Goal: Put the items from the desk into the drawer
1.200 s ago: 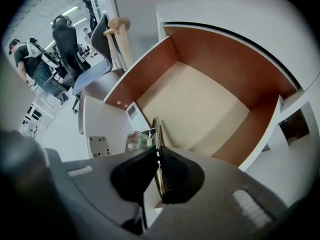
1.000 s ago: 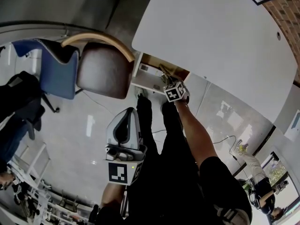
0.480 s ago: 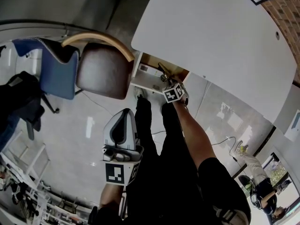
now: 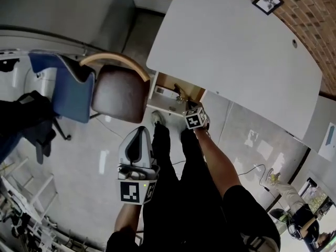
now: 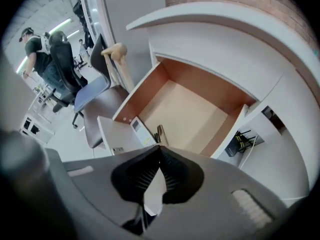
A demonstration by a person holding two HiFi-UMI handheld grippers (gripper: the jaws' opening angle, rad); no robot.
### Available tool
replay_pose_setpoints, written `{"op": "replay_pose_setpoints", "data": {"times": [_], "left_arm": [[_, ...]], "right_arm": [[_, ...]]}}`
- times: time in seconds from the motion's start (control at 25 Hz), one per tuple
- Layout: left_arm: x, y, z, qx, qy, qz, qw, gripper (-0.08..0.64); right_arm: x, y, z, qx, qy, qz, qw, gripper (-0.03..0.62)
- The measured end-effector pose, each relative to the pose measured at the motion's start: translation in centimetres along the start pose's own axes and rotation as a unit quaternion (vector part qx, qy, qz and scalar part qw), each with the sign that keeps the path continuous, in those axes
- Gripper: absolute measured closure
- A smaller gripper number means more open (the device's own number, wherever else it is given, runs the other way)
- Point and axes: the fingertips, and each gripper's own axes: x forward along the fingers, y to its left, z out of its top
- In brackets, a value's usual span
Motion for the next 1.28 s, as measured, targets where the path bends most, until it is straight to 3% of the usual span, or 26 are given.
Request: {"op": "replay_pose_setpoints", "data": {"times": [0.24, 0.44, 0.68, 1.08, 1.28], "left_arm": [[-0.6, -1.8, 2.3, 0.005, -0.016, -0.003, 0.9999, 0.54], [-0.5, -3.7, 4.1, 0.015, -0.03, -0.015, 0.9993, 0.54], [-1.2, -6.1, 6.3, 0.042, -0.051, -0.031, 0.9973, 0.54], [-2.6, -9.7, 8.0, 0.052, -0.07, -0.061, 0.9944, 0.54], [-2.4, -11.2, 8.9, 0.062, -0.086, -0.072, 0.9918, 0.54]], "right_arm": [[-7.4, 0.6, 4.2, 0.03, -0.078, 0.024, 0.996, 0.586], [-14.8, -0.4, 9.1, 0.052, -0.157, 0.035, 0.986, 0.586], [-26.7, -1.0, 14.9, 0.051, -0.273, 0.04, 0.96, 0.587], [-42.8, -0.7, 17.8, 0.04, -0.406, 0.047, 0.912, 0.588], [-48.3, -0.2, 18.5, 0.012, -0.444, 0.043, 0.895, 0.588]]}}
